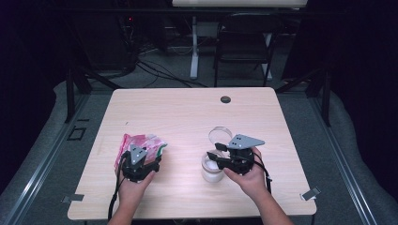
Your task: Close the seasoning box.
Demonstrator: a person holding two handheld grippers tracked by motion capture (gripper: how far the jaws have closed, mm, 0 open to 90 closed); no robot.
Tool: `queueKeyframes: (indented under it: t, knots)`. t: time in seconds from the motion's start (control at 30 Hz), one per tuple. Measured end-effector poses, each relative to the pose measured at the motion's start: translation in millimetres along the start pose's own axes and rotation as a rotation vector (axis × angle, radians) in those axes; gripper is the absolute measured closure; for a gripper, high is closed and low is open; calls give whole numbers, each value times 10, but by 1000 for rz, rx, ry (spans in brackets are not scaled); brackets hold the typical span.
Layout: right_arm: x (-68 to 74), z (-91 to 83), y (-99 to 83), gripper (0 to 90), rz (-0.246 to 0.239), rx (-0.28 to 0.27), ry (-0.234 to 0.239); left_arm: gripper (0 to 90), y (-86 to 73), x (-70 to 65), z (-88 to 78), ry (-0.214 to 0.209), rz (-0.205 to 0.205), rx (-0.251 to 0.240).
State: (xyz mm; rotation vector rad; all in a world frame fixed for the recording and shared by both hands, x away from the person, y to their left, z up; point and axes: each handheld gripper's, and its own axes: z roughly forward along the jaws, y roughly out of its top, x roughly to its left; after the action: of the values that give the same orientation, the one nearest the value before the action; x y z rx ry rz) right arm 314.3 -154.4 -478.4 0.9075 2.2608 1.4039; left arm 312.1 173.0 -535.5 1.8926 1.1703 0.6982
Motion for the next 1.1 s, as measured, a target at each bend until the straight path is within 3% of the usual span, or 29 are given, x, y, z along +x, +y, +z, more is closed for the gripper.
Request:
queueKeyframes:
  t: [0.33,0.73,1.1]
  knots:
    - [-22,-76,-21,591,9,-18,-14,365,60,-193,50,-66,39,-4]
    - [-20,-154,-32,594,15,-25,-29,378,113,-257,67,-98,50,-10]
    - [-88,-279,4,720,22,-26,-21,406,150,-309,49,-140,65,-15]
